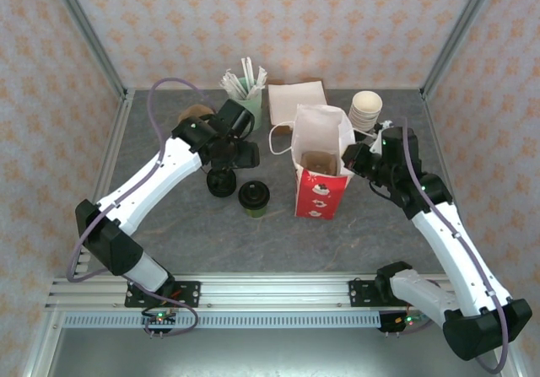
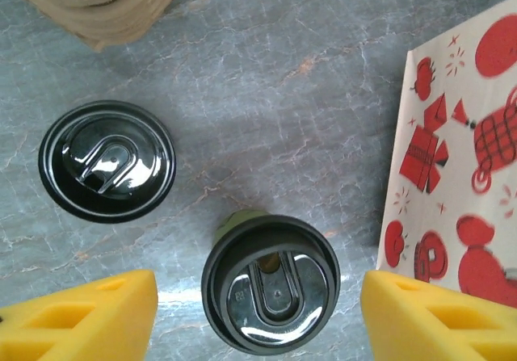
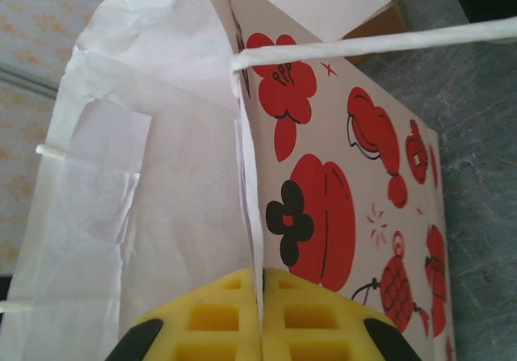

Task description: Pack the takeout coffee

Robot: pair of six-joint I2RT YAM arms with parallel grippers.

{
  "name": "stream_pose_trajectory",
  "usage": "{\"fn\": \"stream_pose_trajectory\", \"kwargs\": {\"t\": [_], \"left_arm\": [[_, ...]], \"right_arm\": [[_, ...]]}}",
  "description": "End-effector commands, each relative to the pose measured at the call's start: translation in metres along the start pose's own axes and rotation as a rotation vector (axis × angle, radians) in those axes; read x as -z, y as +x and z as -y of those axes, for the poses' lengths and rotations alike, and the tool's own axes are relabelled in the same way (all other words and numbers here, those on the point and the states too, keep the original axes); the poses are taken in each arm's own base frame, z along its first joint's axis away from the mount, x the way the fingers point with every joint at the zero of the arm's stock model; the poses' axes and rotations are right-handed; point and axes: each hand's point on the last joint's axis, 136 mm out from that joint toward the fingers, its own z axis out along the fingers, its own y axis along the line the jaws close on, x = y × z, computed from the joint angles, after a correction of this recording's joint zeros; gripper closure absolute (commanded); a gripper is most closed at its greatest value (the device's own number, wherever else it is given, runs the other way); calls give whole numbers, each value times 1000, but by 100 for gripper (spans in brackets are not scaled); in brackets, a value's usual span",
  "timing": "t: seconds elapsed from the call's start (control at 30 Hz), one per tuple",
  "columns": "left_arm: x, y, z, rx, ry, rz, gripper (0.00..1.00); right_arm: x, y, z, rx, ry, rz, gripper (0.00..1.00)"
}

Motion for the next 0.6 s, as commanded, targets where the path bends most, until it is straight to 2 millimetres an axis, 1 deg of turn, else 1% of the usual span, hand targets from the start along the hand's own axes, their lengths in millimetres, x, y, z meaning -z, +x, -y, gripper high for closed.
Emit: {"fn": "stream_pose_trajectory", "kwargs": {"t": [0.0, 0.07, 0.1, 0.17, 0.27, 0.33, 0.37, 0.4, 0.47, 0.57], "left_arm": [[8, 20, -7, -19, -57, 16, 30], [4, 27, -1, -43, -43, 29, 26], [3, 30, 4, -64, -25, 33, 22], [3, 36, 5, -116, -57, 42, 16], [2, 33, 6, -165, -65, 81, 12], [-2, 27, 3, -178, -80, 129, 10], [-6, 26, 1, -190, -88, 149, 10], [-12, 25, 0, -195, -93, 164, 10], [-23, 27, -4, -219, -102, 188, 10], [-32, 31, -8, -251, -110, 195, 10]], "right_arm": [[6, -8, 2, -53, 11, 61, 100], [5, -9, 4, -44, 25, 67, 100], [5, -9, 4, -38, 27, 66, 100], [3, -9, 5, -38, 47, 50, 100], [-2, -6, 4, -42, 59, 2, 100], [-7, -2, 10, -52, 98, -29, 100], [-11, -1, 15, -73, 123, -38, 100], [-13, 0, 16, -84, 123, -43, 100], [-18, 3, 19, -100, 129, -47, 100], [-16, 0, 23, -117, 144, -17, 100]]}}
